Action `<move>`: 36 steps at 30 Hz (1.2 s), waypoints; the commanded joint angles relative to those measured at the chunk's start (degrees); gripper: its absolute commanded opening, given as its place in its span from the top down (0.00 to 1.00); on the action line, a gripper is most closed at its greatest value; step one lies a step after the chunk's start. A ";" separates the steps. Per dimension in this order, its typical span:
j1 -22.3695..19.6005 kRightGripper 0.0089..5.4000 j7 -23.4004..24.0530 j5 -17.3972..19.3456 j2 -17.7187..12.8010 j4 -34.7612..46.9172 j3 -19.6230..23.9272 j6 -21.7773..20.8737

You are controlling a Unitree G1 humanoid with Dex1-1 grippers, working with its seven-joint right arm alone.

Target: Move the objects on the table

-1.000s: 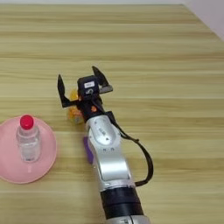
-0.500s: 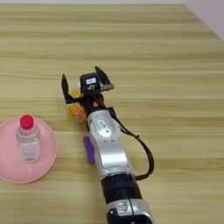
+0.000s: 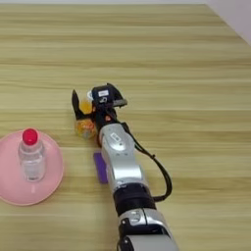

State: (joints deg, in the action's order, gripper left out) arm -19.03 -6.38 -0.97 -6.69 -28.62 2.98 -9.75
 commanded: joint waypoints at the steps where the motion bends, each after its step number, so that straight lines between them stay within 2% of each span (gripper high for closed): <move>1: -5.14 0.00 0.95 0.34 -1.33 -0.77 1.23 -1.77; 21: -8.73 0.00 -0.60 0.58 -1.50 -10.84 1.43 -3.47; 36: -9.49 0.00 -1.16 0.61 -1.41 -13.72 1.45 -3.44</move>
State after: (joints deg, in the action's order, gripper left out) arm -23.82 -7.83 -0.68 -6.99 -44.35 4.17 -11.88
